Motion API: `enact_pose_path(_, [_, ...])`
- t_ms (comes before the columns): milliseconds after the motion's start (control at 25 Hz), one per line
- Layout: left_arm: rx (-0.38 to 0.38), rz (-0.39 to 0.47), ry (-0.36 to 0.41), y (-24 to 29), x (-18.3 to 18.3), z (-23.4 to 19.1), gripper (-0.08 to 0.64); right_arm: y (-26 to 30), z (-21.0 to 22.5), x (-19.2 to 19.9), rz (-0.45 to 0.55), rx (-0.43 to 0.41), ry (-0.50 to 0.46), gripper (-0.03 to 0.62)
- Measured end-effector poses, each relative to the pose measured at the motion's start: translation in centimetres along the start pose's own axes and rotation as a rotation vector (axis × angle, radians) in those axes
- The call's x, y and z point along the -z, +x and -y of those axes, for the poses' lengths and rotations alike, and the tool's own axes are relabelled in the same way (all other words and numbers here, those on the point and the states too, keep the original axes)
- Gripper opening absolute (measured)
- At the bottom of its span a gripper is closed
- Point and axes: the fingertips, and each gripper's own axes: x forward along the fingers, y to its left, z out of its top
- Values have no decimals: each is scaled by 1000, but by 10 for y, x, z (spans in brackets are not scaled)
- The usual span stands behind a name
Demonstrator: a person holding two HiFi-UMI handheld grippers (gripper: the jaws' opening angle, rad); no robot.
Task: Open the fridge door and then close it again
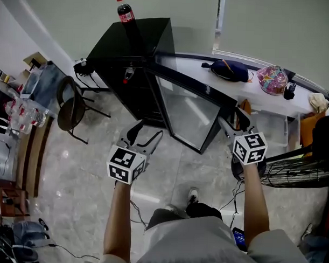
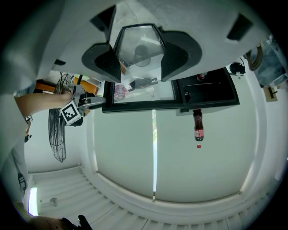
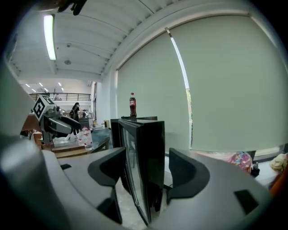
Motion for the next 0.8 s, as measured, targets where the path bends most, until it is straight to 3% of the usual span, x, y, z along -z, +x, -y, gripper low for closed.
enact_pose_path(320, [-12,-11,-63,-3,23,-18,264,18,11,14,-29,18,16,268])
enact_pose_path(440, [8,-11,-52,-6,28,-26,264,20,9,16,-19,18,4,209])
enact_pose_path(800, [76,17,-45,-27,31,-51,264,15,-1,18,-65,85,-4,198])
